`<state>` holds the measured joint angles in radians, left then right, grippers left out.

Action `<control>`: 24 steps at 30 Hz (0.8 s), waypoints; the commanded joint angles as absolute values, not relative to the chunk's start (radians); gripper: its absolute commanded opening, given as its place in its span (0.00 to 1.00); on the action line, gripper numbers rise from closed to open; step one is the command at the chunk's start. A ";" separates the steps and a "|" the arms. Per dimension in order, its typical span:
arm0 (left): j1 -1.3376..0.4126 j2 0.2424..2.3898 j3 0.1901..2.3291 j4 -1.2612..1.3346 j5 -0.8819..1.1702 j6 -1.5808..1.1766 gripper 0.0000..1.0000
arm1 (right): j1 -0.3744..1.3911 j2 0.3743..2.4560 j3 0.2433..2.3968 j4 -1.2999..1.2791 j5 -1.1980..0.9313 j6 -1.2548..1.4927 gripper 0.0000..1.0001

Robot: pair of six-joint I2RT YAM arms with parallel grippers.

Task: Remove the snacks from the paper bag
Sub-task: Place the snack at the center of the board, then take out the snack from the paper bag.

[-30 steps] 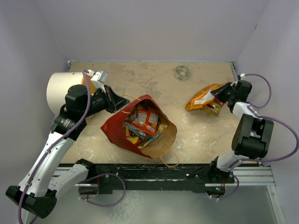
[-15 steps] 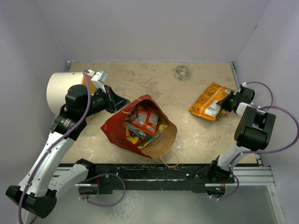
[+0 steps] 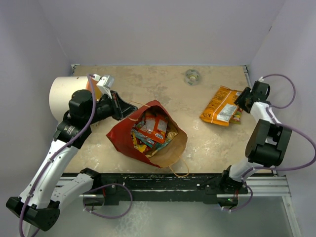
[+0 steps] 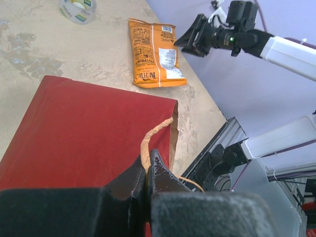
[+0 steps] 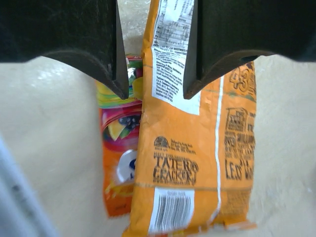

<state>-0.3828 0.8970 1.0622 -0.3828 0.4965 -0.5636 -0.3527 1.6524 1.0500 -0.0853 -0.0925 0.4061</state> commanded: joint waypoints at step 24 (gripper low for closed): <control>-0.385 0.840 1.006 -0.179 0.597 -0.569 0.00 | 0.450 0.836 0.720 -0.005 -0.408 0.456 0.66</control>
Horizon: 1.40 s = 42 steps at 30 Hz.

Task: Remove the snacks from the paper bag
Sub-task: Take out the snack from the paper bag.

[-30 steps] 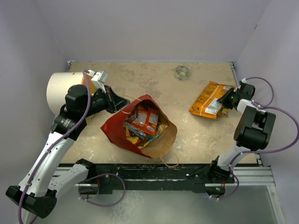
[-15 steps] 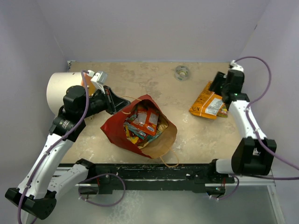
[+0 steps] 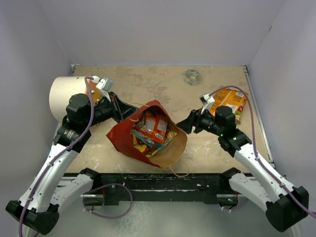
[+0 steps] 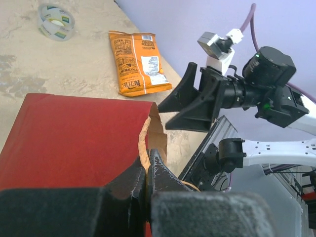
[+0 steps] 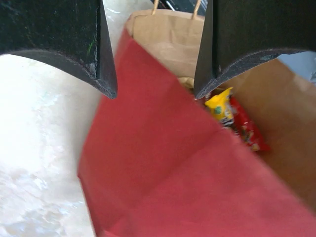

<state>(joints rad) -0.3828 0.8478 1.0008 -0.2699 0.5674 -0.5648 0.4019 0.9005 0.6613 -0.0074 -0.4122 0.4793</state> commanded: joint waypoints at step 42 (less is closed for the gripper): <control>-0.384 0.799 1.037 -0.191 0.803 -0.501 0.00 | 1.250 1.441 0.753 0.463 0.629 0.062 0.55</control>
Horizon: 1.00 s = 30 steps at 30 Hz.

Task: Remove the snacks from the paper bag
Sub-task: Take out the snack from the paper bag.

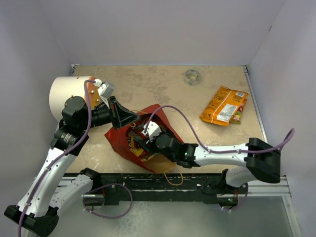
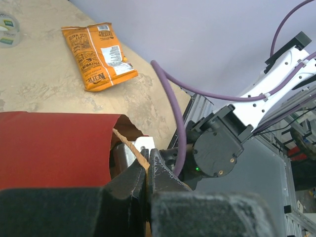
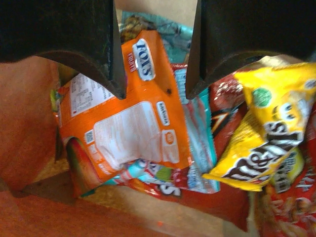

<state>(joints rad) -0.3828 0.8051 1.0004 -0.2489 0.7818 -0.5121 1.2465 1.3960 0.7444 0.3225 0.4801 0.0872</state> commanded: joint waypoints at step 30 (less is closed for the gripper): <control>-0.385 0.779 1.051 -0.266 0.743 -0.469 0.00 | 1.250 1.487 0.795 0.491 0.643 0.143 0.01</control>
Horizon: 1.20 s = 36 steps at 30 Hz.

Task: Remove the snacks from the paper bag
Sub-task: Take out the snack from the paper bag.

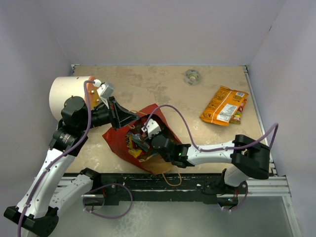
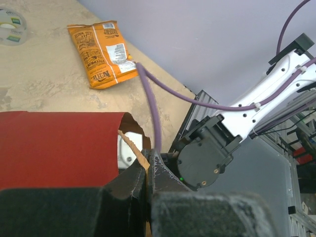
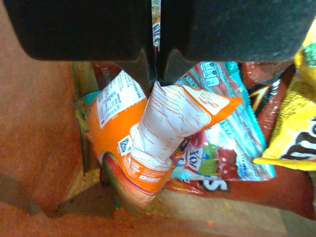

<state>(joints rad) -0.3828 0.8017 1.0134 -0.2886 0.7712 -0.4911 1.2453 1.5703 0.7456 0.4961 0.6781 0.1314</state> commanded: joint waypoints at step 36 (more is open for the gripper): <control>-0.385 0.785 1.076 -0.431 0.526 -0.493 0.00 | 1.250 0.710 1.125 -0.246 0.407 0.215 0.00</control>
<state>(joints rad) -0.3828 0.7971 1.0370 -0.4255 0.5461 -0.4866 1.2491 0.7479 1.0702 -0.2790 0.2848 0.2527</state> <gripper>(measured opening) 0.007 0.008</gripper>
